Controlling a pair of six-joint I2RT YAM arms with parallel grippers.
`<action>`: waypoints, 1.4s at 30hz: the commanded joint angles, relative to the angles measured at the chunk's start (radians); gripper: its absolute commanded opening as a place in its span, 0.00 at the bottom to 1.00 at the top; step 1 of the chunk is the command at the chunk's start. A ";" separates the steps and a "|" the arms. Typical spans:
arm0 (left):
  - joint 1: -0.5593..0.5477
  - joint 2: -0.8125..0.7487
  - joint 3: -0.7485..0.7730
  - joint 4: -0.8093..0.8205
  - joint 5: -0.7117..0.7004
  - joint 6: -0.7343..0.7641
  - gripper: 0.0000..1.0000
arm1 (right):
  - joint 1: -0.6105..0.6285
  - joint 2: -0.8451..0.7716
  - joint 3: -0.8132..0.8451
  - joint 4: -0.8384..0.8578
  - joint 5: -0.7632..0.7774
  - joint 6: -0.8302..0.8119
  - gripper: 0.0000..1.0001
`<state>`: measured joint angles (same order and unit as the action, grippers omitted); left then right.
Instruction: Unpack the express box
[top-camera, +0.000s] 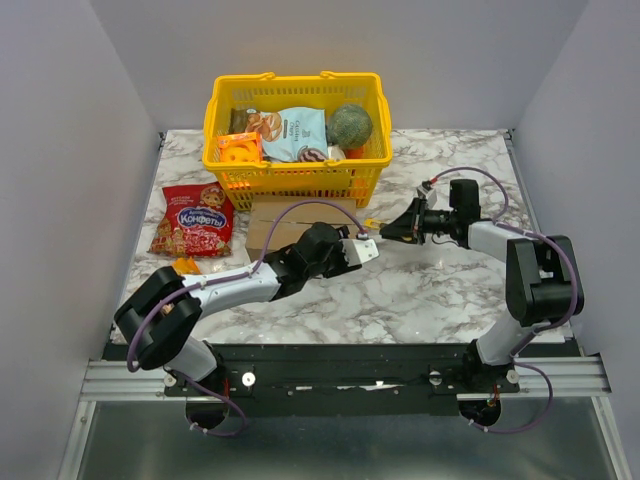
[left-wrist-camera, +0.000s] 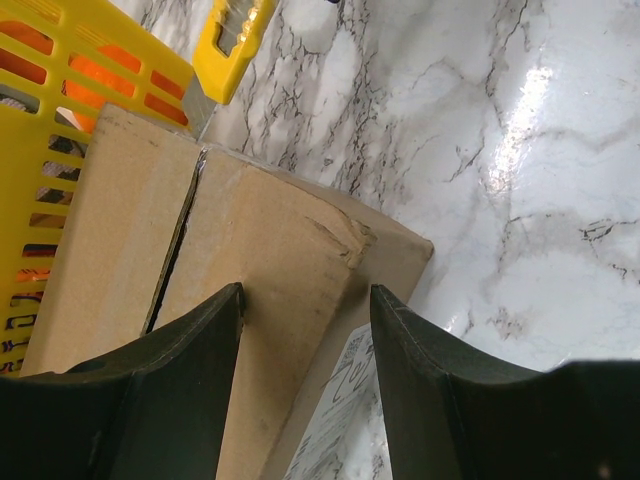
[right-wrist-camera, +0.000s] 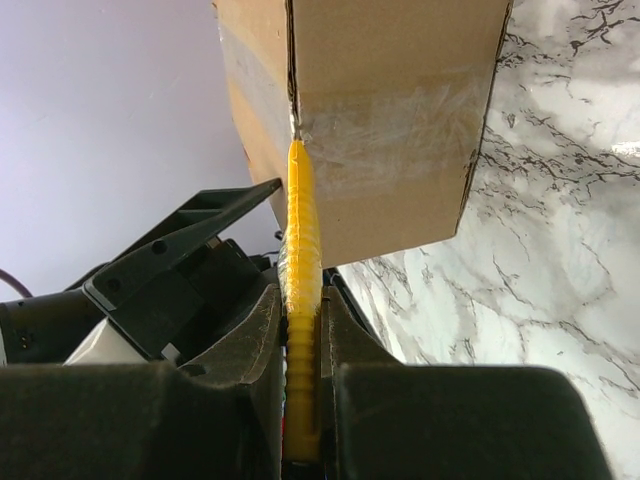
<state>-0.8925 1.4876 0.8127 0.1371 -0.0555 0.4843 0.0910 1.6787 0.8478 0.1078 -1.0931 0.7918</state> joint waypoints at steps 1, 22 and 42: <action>0.003 0.042 -0.009 -0.028 -0.036 -0.029 0.61 | 0.024 -0.031 -0.032 -0.056 -0.083 -0.037 0.00; 0.010 0.097 0.045 -0.037 -0.090 -0.035 0.61 | 0.024 -0.091 -0.101 -0.105 -0.132 -0.071 0.00; 0.012 0.097 0.043 -0.034 -0.075 -0.023 0.62 | 0.027 -0.189 -0.086 -0.362 -0.156 -0.236 0.00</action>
<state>-0.8913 1.5524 0.8589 0.1616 -0.1154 0.4713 0.1112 1.5410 0.7319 -0.1051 -1.1995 0.6590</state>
